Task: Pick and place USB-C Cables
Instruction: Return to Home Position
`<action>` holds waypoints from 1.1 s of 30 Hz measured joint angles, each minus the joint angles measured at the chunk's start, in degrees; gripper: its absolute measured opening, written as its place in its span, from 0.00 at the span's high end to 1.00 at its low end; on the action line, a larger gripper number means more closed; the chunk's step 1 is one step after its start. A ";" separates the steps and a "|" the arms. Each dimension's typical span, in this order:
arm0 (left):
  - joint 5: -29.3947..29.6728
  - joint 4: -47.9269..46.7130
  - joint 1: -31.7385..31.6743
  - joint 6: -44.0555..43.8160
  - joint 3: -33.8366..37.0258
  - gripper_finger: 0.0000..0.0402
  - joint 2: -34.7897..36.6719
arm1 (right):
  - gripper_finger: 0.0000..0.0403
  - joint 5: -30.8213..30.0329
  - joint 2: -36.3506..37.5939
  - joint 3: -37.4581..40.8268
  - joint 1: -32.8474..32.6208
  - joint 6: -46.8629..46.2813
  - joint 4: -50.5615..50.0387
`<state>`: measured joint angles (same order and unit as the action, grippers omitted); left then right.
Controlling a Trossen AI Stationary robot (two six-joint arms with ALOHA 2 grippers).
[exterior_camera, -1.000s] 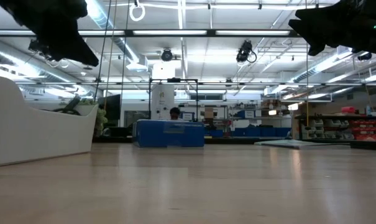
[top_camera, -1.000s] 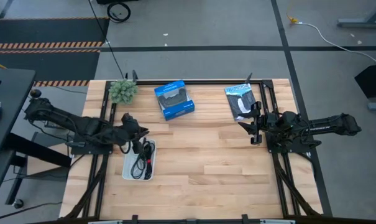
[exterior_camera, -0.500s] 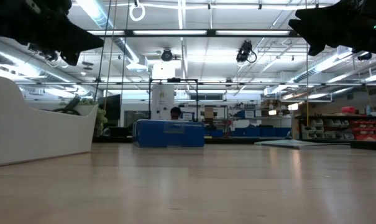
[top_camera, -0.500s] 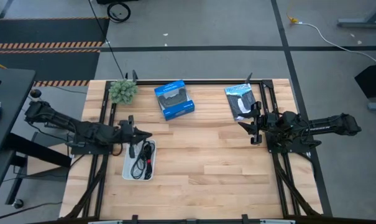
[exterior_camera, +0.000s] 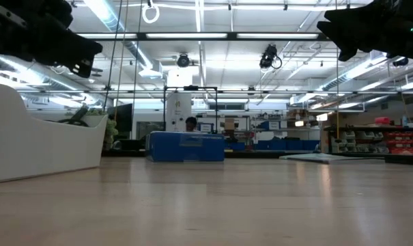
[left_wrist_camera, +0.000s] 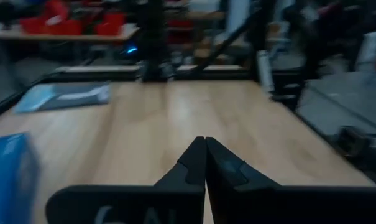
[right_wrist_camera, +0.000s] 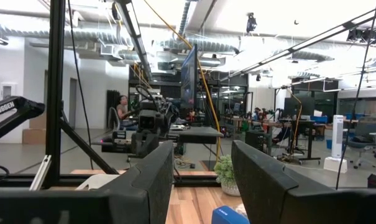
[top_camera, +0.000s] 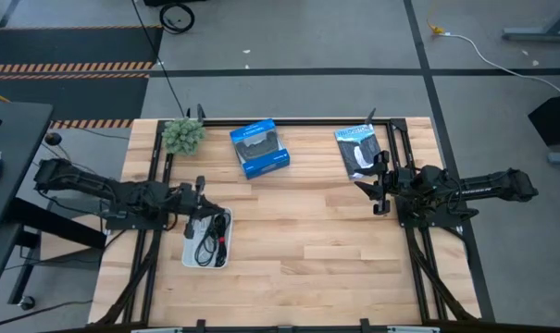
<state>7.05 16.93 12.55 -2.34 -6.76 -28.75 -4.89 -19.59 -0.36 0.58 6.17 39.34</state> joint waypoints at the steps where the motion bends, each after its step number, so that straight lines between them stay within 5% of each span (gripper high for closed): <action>1: -2.30 1.62 -0.47 0.41 0.78 0.99 -0.01 | 0.58 0.02 0.02 0.02 -0.02 0.00 0.00; 9: -11.38 10.97 -5.25 1.35 6.29 0.99 0.01 | 0.58 0.02 2.19 0.02 -0.02 0.00 -5.86; 19: -16.34 11.06 -10.15 3.94 6.29 0.99 1.33 | 0.58 0.14 9.57 -0.01 0.00 -0.04 -38.19; 33: -16.28 16.41 -13.79 12.12 6.31 0.99 10.85 | 0.58 1.95 11.10 0.00 -0.01 -0.01 -37.72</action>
<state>-9.23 33.34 -1.24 9.78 -0.45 -17.90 -2.94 -8.49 -0.36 0.57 6.16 1.62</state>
